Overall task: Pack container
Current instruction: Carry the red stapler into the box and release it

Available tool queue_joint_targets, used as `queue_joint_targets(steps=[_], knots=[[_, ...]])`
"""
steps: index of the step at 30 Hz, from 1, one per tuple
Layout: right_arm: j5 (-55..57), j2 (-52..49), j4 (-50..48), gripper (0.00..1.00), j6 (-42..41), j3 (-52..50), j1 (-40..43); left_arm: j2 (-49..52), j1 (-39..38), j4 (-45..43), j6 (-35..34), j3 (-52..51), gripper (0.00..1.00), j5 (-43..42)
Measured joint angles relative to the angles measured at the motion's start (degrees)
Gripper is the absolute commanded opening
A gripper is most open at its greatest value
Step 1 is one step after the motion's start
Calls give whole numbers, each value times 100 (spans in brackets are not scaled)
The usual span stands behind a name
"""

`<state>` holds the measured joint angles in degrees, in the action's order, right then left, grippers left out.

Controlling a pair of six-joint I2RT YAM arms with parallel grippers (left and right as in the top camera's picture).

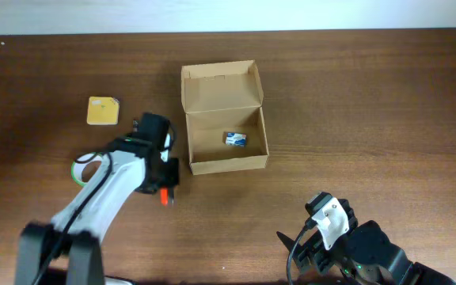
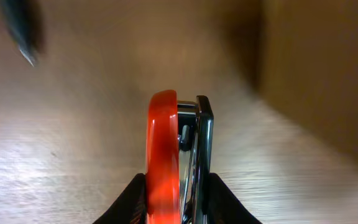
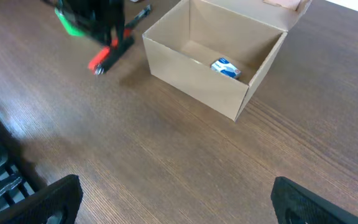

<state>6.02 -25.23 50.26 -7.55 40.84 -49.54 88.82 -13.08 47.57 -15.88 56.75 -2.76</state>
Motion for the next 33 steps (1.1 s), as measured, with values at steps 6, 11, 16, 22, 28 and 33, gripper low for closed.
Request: queue_joint_targets(steps=[6, 11, 16, 22, 28, 33], knots=[[0, 0, 0, 99, 0, 0, 0, -730, 0, -15, 13, 527, 4, -225], [0, 0, 0, 99, 0, 0, 0, -815, -66, -367, 28, 1029, 5, -525], [0, 0, 0, 99, 0, 0, 0, -813, -330, -1106, 26, 1397, 5, -686], [0, 0, 0, 99, 2, 0, 0, -531, -662, -1482, 31, 1687, 5, -756], [0, 0, 2, 99, 2, 0, 0, 323, -850, -1528, 199, 1773, 5, -778], [0, 0, 2, 99, 0, 0, 0, 977, -990, -1480, 538, 1897, 5, -776]])
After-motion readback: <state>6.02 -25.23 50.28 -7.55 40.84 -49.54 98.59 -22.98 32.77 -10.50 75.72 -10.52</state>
